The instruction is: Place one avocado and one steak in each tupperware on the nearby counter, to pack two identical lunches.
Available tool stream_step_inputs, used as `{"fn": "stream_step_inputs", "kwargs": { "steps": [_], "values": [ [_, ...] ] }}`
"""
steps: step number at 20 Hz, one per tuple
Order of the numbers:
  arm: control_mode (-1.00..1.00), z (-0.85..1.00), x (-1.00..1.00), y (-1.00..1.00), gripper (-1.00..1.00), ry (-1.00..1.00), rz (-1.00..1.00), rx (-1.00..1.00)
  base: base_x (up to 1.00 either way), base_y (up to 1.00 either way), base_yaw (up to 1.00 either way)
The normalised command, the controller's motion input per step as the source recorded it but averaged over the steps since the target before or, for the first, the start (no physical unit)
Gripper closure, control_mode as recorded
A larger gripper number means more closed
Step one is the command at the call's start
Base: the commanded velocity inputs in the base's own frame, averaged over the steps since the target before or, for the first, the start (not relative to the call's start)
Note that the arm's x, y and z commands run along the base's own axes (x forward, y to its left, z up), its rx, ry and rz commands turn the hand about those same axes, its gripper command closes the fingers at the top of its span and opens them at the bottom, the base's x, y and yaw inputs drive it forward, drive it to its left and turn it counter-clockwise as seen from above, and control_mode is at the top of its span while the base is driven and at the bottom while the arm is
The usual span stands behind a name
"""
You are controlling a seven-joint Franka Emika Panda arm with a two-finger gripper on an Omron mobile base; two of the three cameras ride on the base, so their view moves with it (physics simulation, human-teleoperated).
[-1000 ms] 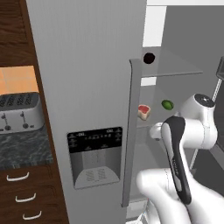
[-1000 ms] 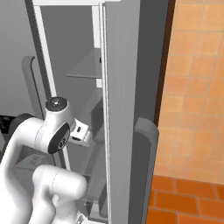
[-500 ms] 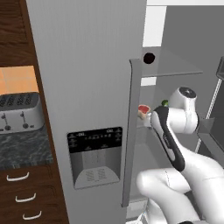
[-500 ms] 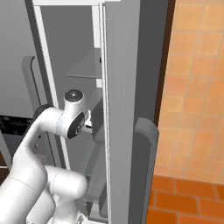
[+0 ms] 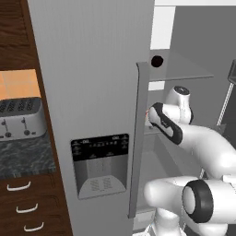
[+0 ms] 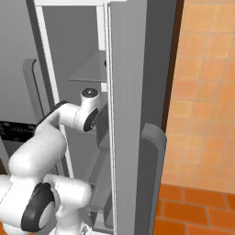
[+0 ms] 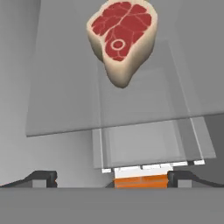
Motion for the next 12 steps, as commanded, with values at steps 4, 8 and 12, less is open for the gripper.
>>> {"fn": "stream_step_inputs", "kwargs": {
  "steps": [4, 8, 12],
  "values": [
    [-1.00, -0.44, 0.65, -0.08, -1.00, 0.01, 0.00, 0.00, 0.00, 0.00, 0.00],
    [-1.00, -0.16, 0.72, -0.14, -1.00, 0.01, 0.00, 0.00, 0.00, 0.00, 0.00],
    [-1.00, -0.38, 0.69, -0.06, -1.00, 0.02, 0.00, 0.00, 0.00, 0.00, 0.00]
  ]
}}
